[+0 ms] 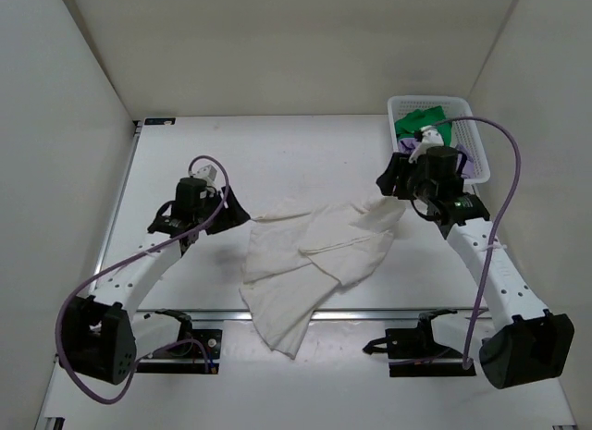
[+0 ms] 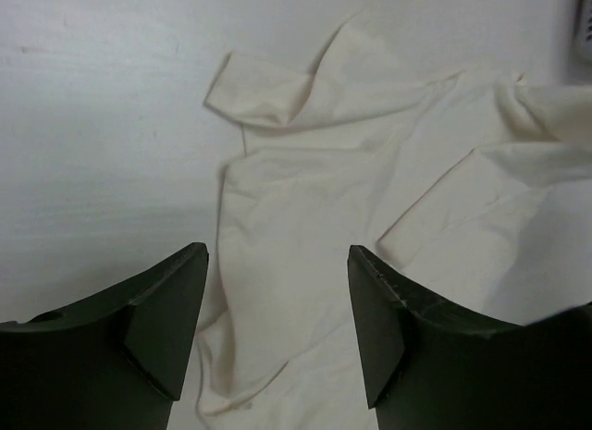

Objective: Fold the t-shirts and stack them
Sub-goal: Move the tshirt to the center of the board, then flatten out the tshirt

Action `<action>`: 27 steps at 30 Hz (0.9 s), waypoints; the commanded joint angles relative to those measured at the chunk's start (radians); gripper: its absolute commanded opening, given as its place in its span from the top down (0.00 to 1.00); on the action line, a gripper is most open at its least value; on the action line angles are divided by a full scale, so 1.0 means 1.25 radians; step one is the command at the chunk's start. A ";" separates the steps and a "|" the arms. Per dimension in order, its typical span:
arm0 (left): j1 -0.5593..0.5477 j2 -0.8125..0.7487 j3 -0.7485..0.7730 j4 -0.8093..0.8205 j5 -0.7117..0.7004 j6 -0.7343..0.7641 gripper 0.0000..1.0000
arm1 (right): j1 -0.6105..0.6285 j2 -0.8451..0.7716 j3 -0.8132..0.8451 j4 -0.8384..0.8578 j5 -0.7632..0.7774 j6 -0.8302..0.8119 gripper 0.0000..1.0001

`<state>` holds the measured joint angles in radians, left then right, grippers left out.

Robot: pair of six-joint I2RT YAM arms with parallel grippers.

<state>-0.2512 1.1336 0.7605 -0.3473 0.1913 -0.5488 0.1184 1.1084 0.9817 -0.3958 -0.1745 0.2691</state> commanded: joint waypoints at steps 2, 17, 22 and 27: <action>-0.014 0.012 -0.085 0.058 -0.029 -0.021 0.26 | 0.142 -0.017 0.028 0.027 0.088 -0.031 0.50; -0.101 0.380 0.048 0.171 -0.062 0.003 0.69 | 0.400 -0.084 -0.102 0.135 0.113 0.061 0.54; -0.127 0.492 0.133 0.194 -0.045 -0.004 0.96 | 0.381 -0.102 -0.135 0.144 0.086 0.073 0.54; -0.141 0.651 0.442 0.126 -0.064 -0.019 1.00 | 0.383 -0.095 -0.185 0.168 0.070 0.094 0.54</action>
<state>-0.4202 1.8851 1.1053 -0.1734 0.1234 -0.5659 0.5999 0.9951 0.7830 -0.2436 -0.0704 0.3576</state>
